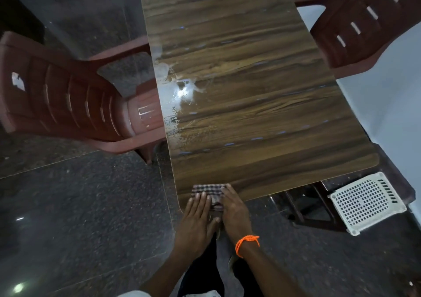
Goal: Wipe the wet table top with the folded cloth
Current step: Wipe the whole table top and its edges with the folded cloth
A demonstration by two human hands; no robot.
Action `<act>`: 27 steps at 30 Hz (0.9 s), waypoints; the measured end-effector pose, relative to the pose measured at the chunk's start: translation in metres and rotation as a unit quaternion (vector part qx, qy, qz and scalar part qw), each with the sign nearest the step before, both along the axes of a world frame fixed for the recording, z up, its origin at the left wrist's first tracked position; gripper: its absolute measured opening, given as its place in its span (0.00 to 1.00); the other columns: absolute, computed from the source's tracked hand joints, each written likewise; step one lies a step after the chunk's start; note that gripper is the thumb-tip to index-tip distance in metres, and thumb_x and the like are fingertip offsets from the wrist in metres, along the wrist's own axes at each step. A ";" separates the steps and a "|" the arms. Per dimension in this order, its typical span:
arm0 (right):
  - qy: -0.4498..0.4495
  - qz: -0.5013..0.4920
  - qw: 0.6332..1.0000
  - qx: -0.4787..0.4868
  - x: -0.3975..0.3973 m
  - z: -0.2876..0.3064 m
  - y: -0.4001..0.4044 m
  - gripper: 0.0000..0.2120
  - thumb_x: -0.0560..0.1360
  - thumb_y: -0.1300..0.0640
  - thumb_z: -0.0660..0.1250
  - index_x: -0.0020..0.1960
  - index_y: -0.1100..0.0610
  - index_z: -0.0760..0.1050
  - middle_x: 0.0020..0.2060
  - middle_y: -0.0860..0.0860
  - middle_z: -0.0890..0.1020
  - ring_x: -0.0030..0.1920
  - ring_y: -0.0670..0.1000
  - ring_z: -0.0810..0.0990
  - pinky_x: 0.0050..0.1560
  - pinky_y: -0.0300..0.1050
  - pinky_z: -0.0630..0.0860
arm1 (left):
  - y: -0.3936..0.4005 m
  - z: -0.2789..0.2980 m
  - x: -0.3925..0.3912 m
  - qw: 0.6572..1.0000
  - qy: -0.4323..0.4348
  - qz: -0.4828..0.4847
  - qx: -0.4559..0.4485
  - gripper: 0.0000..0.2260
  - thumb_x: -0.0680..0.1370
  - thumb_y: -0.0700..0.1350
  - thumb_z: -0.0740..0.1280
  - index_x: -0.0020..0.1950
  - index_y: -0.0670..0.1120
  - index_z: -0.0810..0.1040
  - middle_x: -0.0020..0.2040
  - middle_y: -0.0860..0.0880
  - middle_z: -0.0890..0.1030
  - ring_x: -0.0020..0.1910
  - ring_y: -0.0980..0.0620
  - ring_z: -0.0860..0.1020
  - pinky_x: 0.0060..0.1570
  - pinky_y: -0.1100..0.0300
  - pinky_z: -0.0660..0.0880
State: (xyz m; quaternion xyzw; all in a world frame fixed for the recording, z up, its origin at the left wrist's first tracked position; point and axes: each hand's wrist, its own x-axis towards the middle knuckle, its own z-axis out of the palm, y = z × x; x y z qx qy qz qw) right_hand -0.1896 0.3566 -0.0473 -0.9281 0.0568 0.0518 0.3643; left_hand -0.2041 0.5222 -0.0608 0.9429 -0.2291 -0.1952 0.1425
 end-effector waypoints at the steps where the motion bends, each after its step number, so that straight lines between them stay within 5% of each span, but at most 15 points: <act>1: -0.005 -0.004 1.000 0.000 -0.002 0.000 -0.005 0.17 0.73 0.69 0.65 0.61 0.65 0.77 0.66 0.58 0.74 0.70 0.54 0.70 0.70 0.40 0.64 | -0.007 0.002 -0.003 1.000 0.004 0.006 -0.003 0.30 0.86 0.59 0.52 0.81 0.40 0.60 0.82 0.42 0.57 0.82 0.45 0.53 0.79 0.45 0.54; 8: -0.026 -0.013 0.999 -0.018 0.039 0.002 -0.020 0.19 0.65 0.72 0.68 0.56 0.65 0.80 0.61 0.60 0.79 0.67 0.57 0.73 0.68 0.48 0.67 | -0.034 0.007 0.041 0.999 -0.021 0.040 -0.003 0.30 0.85 0.59 0.50 0.80 0.40 0.64 0.81 0.42 0.61 0.82 0.45 0.55 0.79 0.47 0.52; 12: -0.015 0.017 0.999 -0.031 0.065 0.001 0.006 0.15 0.71 0.71 0.67 0.58 0.67 0.79 0.62 0.60 0.78 0.69 0.58 0.71 0.70 0.47 0.65 | -0.007 -0.001 0.061 0.997 -0.026 0.069 -0.001 0.30 0.85 0.59 0.47 0.81 0.41 0.61 0.82 0.43 0.60 0.82 0.46 0.52 0.81 0.48 0.48; 20: -0.041 0.114 0.992 -0.020 0.030 0.007 0.055 0.21 0.67 0.72 0.73 0.60 0.67 0.78 0.63 0.60 0.78 0.68 0.57 0.71 0.67 0.49 0.70 | 0.045 -0.008 -0.005 0.992 -0.020 0.123 -0.004 0.30 0.86 0.59 0.50 0.82 0.40 0.57 0.83 0.43 0.54 0.83 0.47 0.49 0.80 0.46 0.51; 27: -0.008 0.114 0.993 0.009 -0.004 -0.001 0.028 0.16 0.73 0.70 0.67 0.61 0.64 0.78 0.67 0.56 0.74 0.72 0.51 0.67 0.69 0.46 0.67 | 0.014 0.009 -0.035 0.989 -0.004 0.145 -0.028 0.31 0.85 0.59 0.53 0.78 0.37 0.66 0.80 0.39 0.63 0.81 0.42 0.59 0.77 0.46 0.56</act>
